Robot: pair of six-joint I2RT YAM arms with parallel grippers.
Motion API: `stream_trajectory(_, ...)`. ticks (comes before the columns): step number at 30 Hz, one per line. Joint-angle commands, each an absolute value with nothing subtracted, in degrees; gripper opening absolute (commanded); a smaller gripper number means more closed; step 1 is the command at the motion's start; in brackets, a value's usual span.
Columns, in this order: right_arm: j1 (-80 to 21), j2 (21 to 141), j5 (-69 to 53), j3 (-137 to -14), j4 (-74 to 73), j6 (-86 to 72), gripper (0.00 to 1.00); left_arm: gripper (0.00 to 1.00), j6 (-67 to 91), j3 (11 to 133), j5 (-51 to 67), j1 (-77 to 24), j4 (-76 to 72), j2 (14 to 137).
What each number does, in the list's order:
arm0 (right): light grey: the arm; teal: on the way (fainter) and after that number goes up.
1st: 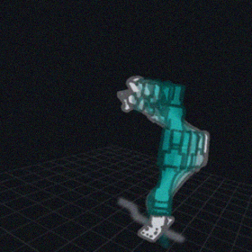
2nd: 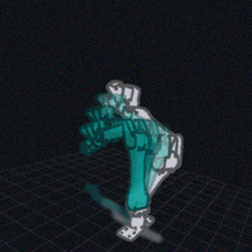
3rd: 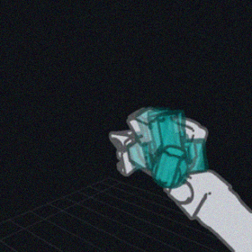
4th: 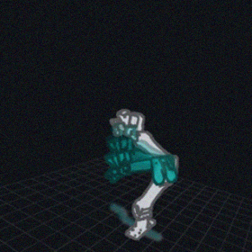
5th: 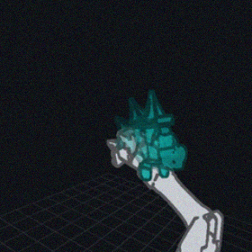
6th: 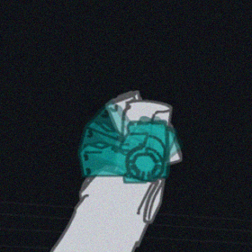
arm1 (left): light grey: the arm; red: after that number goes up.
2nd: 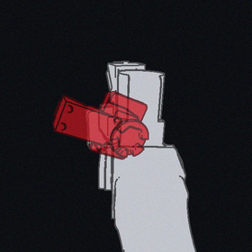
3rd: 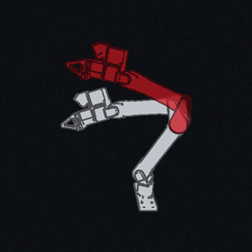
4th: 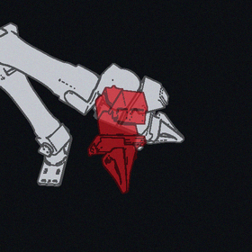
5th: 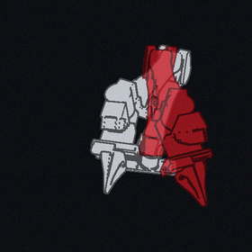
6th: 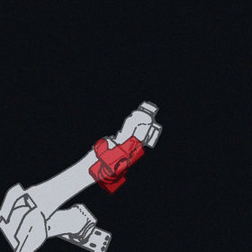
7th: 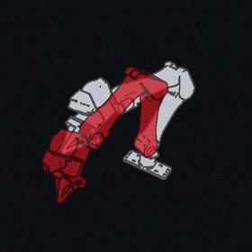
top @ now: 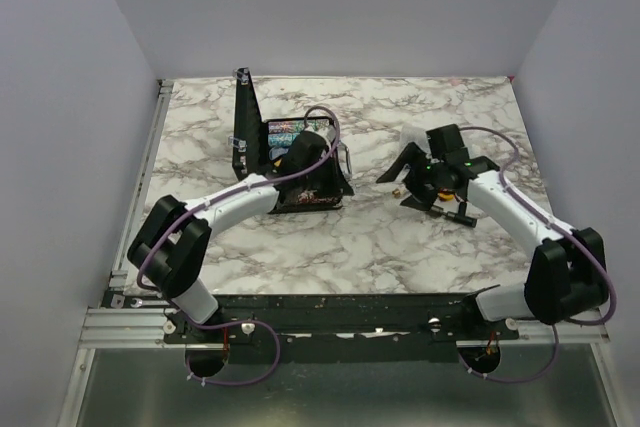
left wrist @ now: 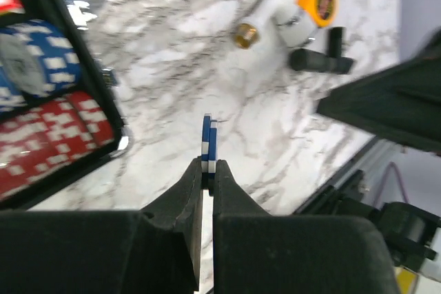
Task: Pack up texas hold em set
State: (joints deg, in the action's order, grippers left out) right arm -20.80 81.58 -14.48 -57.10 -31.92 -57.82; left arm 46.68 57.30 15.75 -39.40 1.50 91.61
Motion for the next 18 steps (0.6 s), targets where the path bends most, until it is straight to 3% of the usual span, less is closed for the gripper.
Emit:
stream_trajectory(1,-15.31,72.32,-9.68,-52.94,-29.64,-42.34,0.93,0.00,38.06,68.34,8.37,-36.77,24.05,96.56)
stream_trajectory(4,-15.25,66.75,-5.02,-51.32,-29.83,-37.81,1.00,0.00,34.85,75.20,3.94,-35.87,30.59,100.59)
stream_trajectory(10,-15.20,61.07,-2.12,-48.91,-29.60,-32.83,1.00,0.00,31.82,87.74,-3.69,-35.85,40.95,109.42)
stream_trajectory(18,-15.21,58.42,-3.08,-46.87,-27.16,-30.18,1.00,0.00,33.19,93.02,-6.69,-35.80,44.34,113.87)
